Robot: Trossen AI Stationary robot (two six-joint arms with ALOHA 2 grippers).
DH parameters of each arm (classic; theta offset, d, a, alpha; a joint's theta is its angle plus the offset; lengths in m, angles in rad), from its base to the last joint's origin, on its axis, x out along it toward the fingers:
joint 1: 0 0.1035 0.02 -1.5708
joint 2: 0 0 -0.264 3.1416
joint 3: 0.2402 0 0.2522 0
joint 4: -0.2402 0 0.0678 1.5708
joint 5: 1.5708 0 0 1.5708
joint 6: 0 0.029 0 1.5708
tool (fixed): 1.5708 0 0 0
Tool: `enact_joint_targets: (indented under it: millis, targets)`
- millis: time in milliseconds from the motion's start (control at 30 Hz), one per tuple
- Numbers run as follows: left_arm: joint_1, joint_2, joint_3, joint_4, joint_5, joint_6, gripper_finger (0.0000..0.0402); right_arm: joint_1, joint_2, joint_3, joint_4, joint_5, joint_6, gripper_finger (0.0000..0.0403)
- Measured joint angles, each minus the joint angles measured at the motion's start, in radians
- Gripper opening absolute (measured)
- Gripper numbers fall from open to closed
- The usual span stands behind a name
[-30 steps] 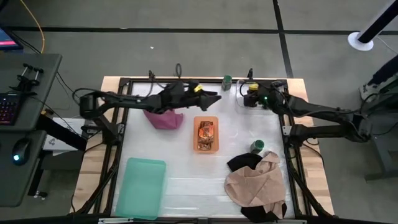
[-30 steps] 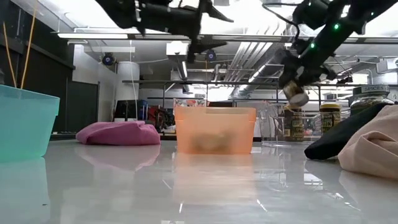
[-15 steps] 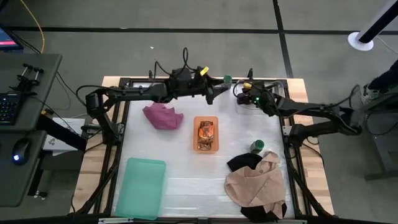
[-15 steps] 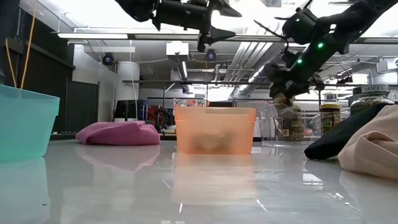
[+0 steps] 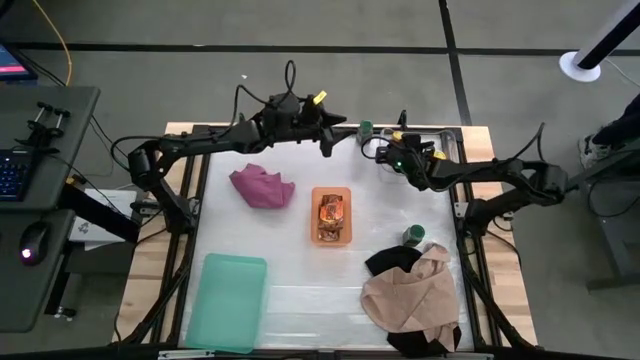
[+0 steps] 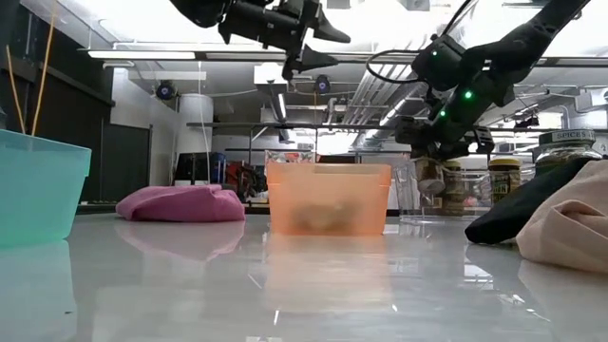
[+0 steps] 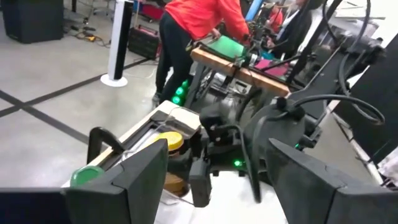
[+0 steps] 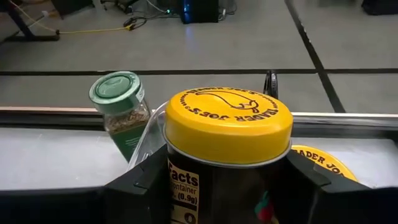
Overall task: Sort spices by type
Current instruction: Put the yellow seasoning bottle into the transparent bin
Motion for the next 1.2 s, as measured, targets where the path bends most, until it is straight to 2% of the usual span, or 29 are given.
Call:
enact_joint_targets:
  millis: [133, 400, 633, 867, 1200]
  targets:
    - [0.001, 0.0, 0.0, 0.0, 0.0, 0.0, 0.0255, 0.0, 0.0, -0.001, -0.008, 0.032, -0.007, 0.0194]
    - [0.001, 0.0, 0.0, -0.004, 0.0, 0.002, 0.0255, 0.003, -0.001, 0.002, -0.018, 0.025, -0.055, 0.0194]
    - [0.0, 0.0, 0.0, -0.013, -0.001, -0.01, 0.0255, 0.005, -0.001, 0.117, -0.204, 0.075, -0.117, 0.0194]
    - [0.0, 0.0, 0.0, -0.017, -0.001, -0.035, 0.0255, -0.006, -0.003, 0.21, -0.173, 0.028, -0.167, 0.0194]
    - [-0.019, 0.0, -0.001, -0.022, -0.001, -0.043, 0.0255, -0.149, -0.002, 0.143, -0.088, -0.066, -0.114, 0.0194]
